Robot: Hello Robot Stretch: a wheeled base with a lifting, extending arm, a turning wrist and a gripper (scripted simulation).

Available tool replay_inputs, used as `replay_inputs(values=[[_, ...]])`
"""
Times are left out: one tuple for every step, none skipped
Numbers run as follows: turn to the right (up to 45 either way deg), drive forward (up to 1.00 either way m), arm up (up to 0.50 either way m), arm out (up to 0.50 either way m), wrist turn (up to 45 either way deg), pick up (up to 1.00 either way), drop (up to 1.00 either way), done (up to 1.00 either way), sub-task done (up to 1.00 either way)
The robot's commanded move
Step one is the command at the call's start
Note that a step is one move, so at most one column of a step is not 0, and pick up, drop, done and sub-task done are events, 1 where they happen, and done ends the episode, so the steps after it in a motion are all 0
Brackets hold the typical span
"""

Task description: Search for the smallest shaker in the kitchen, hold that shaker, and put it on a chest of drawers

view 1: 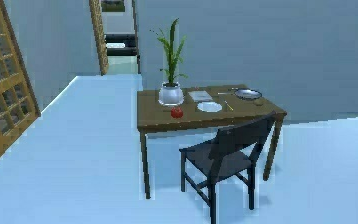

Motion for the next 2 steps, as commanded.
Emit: replay_inputs(values=[[-9.0, 0.00, 0.00, 0.00, 0.0, 0.00, 0.00, 0.00, 0.00], [0.0, 0.15, 0.00, 0.00, 0.0, 0.00, 0.00, 0.00, 0.00]])
